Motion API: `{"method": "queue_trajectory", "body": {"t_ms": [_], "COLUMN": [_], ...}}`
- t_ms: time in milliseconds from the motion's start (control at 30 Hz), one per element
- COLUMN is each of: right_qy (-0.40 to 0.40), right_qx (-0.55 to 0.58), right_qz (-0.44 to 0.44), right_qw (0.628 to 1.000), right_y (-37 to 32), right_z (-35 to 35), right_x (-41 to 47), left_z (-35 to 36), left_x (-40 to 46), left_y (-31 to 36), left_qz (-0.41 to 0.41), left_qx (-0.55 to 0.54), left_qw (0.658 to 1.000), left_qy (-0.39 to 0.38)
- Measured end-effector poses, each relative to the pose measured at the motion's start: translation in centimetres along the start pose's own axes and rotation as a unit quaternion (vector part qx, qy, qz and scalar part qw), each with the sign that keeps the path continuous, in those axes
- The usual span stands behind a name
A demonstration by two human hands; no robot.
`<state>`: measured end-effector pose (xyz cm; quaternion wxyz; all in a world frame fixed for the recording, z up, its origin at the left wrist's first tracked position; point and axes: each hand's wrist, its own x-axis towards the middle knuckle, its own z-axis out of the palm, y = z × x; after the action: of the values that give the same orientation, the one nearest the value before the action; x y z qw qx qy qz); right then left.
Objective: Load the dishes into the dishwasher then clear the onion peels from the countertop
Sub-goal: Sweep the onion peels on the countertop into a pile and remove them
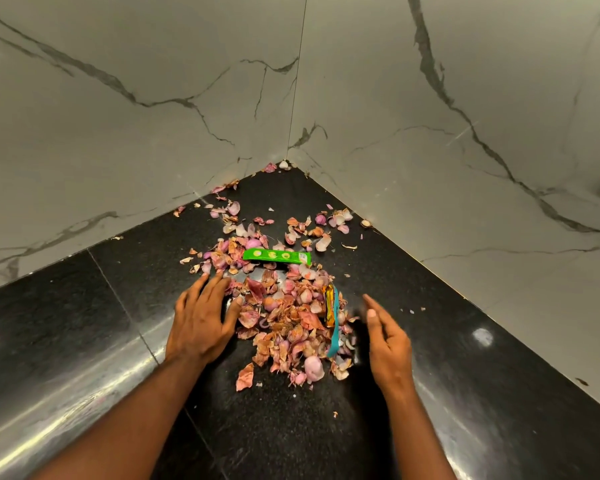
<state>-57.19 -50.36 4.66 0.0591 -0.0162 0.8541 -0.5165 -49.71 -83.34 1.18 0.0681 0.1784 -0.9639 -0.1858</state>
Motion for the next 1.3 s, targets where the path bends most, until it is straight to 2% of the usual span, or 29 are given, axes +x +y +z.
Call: {"method": "queue_trajectory", "body": {"t_ms": [33, 67, 100, 133, 167, 200, 267, 300, 333, 367, 400, 433, 500, 533, 600, 700, 733, 767, 833, 900, 933, 967, 1033, 1067, 1100, 1167, 1200, 1267, 1300], "right_qy": [0.076, 0.117, 0.114, 0.073, 0.018, -0.044, -0.078, -0.031, 0.057, 0.145, 0.194, 0.197, 0.135, 0.095, 0.018, -0.110, -0.113, -0.084, 0.027, 0.142, 0.173, 0.183, 0.142, 0.108, 0.076, 0.000, -0.030, -0.047, -0.020], "right_qx": [-0.042, -0.113, -0.198, -0.255, -0.289, -0.263, -0.065, -0.006, -0.011, -0.069, -0.129, -0.184, -0.272, -0.299, -0.273, -0.105, -0.073, -0.055, -0.036, -0.105, -0.165, -0.220, -0.297, -0.334, -0.360, -0.328, -0.256, -0.090, -0.044], "right_qz": [0.005, 0.038, 0.080, 0.110, 0.091, 0.051, 0.018, 0.003, 0.000, 0.017, 0.056, 0.115, 0.202, 0.187, 0.071, -0.049, -0.073, -0.081, -0.079, -0.049, -0.017, 0.035, 0.131, 0.132, 0.096, -0.014, -0.046, -0.038, -0.036], "right_qw": [0.996, 0.986, 0.970, 0.958, 0.953, 0.962, 0.995, 0.999, 0.998, 0.987, 0.971, 0.956, 0.931, 0.931, 0.959, 0.987, 0.988, 0.992, 0.996, 0.983, 0.971, 0.958, 0.935, 0.927, 0.925, 0.945, 0.965, 0.994, 0.998], "right_y": [0.4, 0.7, 1.1, 1.1, 1.3, 1.2, 0.3, 0.1, 0.3, 0.8, 1.5, 2.2, 2.4, 2.3, 1.4, -0.8, -1.4, -2.1, -2.5, -1.5, -0.6, 0.4, 1.5, 1.3, 1.2, 0.1, -0.8, -2.1, -2.6], "right_z": [0.0, 0.0, 0.2, 0.6, 1.1, 1.5, 1.4, 0.9, 0.4, -0.4, -1.3, -2.0, -2.3, -1.6, 0.7, 3.7, 4.1, 4.3, 4.2, 3.1, 2.3, 1.6, 1.4, 1.9, 2.9, 4.8, 5.5, 6.1, 6.0], "right_x": [0.3, 0.7, 1.0, 0.9, 0.8, 0.5, -0.2, -0.3, 0.2, 1.3, 2.7, 4.2, 5.8, 5.9, 5.1, 2.8, 2.2, 2.2, 3.0, 5.0, 6.1, 7.2, 8.3, 7.9, 7.5, 6.3, 5.6, 4.6, 4.8], "left_z": [0.0, 0.0, 0.0, 0.0, -0.1, -0.1, 0.0, 0.0, 0.0, 0.0, -0.1, -0.1, -0.1, -0.1, 0.0, 0.0, 0.1, 0.0, 0.0, -0.1, -0.1, -0.1, -0.1, 0.0, 0.0, 0.0, 0.1, 0.1, 0.2], "left_x": [0.0, 0.0, -0.1, -0.1, 0.0, 0.0, 0.0, 0.0, -0.1, -0.1, -0.1, -0.1, 0.0, 0.0, 0.0, 0.0, 0.0, 0.0, 0.0, -0.1, -0.1, -0.1, -0.1, 0.0, 0.0, 0.0, 0.0, 0.0, 0.0], "left_y": [0.0, 0.0, 0.0, 0.1, 0.1, 0.1, 0.1, 0.1, 0.1, 0.1, 0.2, 0.2, 0.2, 0.2, 0.2, 0.2, 0.2, 0.1, 0.1, 0.2, 0.2, 0.2, 0.2, 0.2, 0.2, 0.1, 0.1, 0.1, 0.1], "left_qz": [0.000, 0.000, 0.000, 0.001, 0.001, 0.002, 0.001, 0.001, 0.000, 0.000, 0.000, 0.001, 0.002, 0.001, 0.000, 0.000, 0.000, -0.001, -0.004, -0.005, -0.005, -0.006, -0.007, -0.006, -0.006, -0.005, -0.004, -0.003, -0.002], "left_qx": [0.001, 0.002, 0.002, 0.001, 0.001, 0.000, -0.001, 0.000, 0.000, 0.000, 0.002, 0.005, 0.007, 0.007, 0.007, 0.002, 0.001, 0.003, 0.003, 0.006, 0.006, 0.006, 0.004, 0.005, 0.005, 0.007, 0.008, 0.009, 0.010], "left_qw": [1.000, 1.000, 1.000, 1.000, 1.000, 1.000, 1.000, 1.000, 1.000, 1.000, 1.000, 1.000, 1.000, 1.000, 1.000, 1.000, 1.000, 1.000, 1.000, 1.000, 1.000, 1.000, 1.000, 1.000, 1.000, 1.000, 1.000, 1.000, 1.000], "left_qy": [-0.001, -0.001, -0.001, -0.001, 0.000, 0.000, -0.001, -0.001, -0.001, -0.001, 0.000, 0.001, -0.001, -0.002, -0.001, -0.002, -0.001, 0.000, -0.004, -0.006, -0.005, -0.004, -0.003, -0.003, -0.003, -0.002, -0.003, -0.002, -0.002]}}
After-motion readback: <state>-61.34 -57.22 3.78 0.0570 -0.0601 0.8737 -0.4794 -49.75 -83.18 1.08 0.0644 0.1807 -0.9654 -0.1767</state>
